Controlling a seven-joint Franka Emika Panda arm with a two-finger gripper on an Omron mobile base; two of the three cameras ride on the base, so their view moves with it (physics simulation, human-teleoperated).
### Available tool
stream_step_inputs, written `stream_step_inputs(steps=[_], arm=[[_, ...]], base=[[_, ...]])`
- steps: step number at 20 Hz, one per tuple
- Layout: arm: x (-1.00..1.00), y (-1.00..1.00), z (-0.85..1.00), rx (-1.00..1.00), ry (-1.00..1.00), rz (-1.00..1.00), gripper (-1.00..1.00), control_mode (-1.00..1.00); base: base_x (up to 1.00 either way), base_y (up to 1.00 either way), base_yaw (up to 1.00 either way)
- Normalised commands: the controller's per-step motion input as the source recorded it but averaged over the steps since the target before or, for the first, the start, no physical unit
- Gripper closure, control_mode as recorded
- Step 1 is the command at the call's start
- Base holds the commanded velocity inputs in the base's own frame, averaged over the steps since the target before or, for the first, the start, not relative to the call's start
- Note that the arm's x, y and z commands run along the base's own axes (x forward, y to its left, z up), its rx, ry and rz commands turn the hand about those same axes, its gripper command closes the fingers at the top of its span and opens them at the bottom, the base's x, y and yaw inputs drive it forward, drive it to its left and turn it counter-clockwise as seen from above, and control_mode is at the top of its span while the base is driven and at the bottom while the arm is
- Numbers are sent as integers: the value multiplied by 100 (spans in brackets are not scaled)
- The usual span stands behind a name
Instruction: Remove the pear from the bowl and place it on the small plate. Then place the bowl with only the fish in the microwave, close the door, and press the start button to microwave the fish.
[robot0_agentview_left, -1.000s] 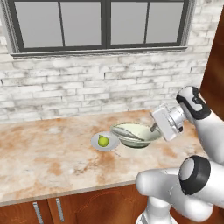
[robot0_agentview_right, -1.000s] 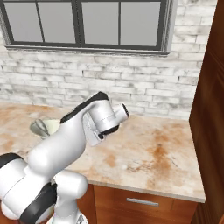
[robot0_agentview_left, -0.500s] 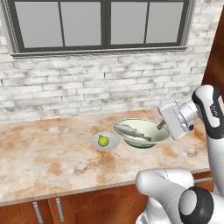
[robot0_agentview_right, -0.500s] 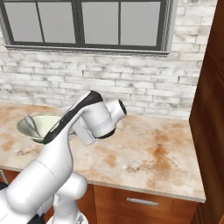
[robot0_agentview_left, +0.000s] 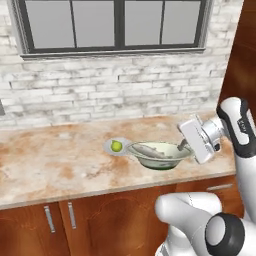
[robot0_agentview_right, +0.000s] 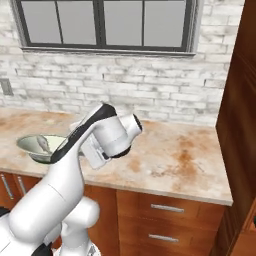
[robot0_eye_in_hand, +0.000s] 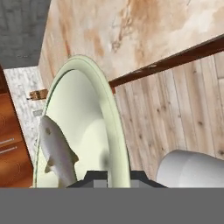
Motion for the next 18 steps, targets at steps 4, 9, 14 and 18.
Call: stream_step_inputs(steps=[4, 9, 14, 18], arm=[[0, 0, 0, 0, 0, 0, 100, 100], [0, 0, 0, 0, 0, 0, 100, 100], [0, 0, 0, 0, 0, 0, 100, 100], [0, 0, 0, 0, 0, 0, 100, 100]], base=[[-100, 88, -6], [-89, 95, -13], [-100, -21, -32], [-84, -71, -52]])
